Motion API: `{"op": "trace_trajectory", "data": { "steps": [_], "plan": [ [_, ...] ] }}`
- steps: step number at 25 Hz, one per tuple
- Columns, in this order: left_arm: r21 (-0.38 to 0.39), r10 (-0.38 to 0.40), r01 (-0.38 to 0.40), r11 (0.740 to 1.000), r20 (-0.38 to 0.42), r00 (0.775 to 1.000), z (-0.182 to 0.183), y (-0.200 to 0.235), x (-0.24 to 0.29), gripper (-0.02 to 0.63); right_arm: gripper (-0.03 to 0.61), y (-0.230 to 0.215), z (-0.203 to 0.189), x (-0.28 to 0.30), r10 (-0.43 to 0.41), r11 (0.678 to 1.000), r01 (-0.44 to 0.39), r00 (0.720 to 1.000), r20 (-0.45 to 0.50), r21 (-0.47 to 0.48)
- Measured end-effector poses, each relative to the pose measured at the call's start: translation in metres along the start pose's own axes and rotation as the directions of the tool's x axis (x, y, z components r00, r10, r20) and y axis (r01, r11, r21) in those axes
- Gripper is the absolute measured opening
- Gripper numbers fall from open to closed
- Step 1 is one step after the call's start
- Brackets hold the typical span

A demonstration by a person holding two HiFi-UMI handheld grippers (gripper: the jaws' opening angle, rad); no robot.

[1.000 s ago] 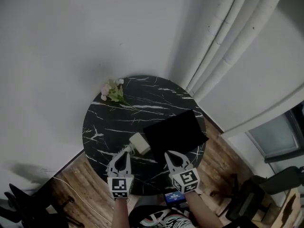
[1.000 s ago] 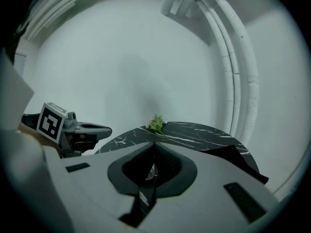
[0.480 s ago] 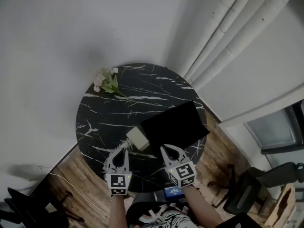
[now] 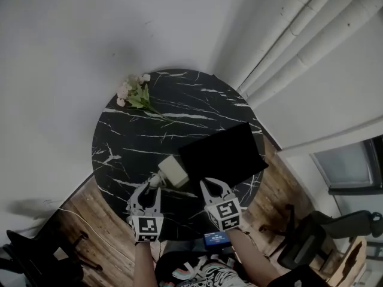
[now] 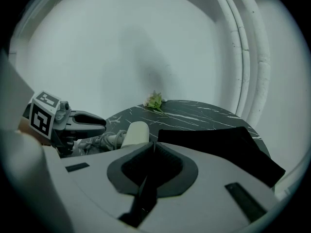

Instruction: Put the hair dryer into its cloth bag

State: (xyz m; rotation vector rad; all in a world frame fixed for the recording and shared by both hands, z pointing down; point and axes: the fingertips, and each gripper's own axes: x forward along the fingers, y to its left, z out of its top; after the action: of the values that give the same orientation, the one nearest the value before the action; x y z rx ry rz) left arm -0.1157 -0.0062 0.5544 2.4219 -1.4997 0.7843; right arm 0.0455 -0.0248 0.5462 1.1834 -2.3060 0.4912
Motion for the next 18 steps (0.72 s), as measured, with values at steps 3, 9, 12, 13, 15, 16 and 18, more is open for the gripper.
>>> {"op": "trace_trajectory", "data": {
  "steps": [3,9,12,13,15,16,18],
  "plan": [
    [0.03,0.001,0.0,1.0,-0.042,0.999,-0.015,-0.001,0.007,0.129,0.021,-0.002,-0.008,0.012,0.004,1.0,-0.004,1.0,-0.024,-0.007],
    [0.089,-0.011,0.02,0.996,-0.098,0.995,-0.029,-0.004,0.017,0.159,0.021,-0.001,-0.023,0.033,0.032,0.999,-0.035,0.996,-0.084,-0.033],
    [0.131,-0.015,0.03,0.991,-0.119,0.993,-0.032,-0.006,0.024,0.19,0.023,0.0,-0.033,0.044,0.043,0.998,-0.049,0.992,-0.121,-0.043],
    [0.147,-0.015,0.034,0.989,-0.124,0.992,-0.033,-0.006,0.027,0.205,0.025,-0.001,-0.035,0.048,0.044,0.997,-0.051,0.99,-0.131,-0.05],
    [0.178,-0.016,0.04,0.983,-0.135,0.991,-0.035,-0.008,0.031,0.232,0.052,-0.001,-0.042,0.056,0.046,0.997,-0.056,0.987,-0.155,-0.062],
    [0.19,-0.015,0.041,0.981,-0.138,0.99,-0.035,-0.008,0.032,0.232,0.091,-0.002,-0.045,0.06,0.05,0.996,-0.062,0.984,-0.171,-0.066],
    [0.209,-0.01,0.04,0.977,-0.141,0.99,-0.036,-0.008,0.034,0.238,0.125,0.0,-0.051,0.067,0.058,0.994,-0.075,0.978,-0.199,-0.077]
  ]
}}
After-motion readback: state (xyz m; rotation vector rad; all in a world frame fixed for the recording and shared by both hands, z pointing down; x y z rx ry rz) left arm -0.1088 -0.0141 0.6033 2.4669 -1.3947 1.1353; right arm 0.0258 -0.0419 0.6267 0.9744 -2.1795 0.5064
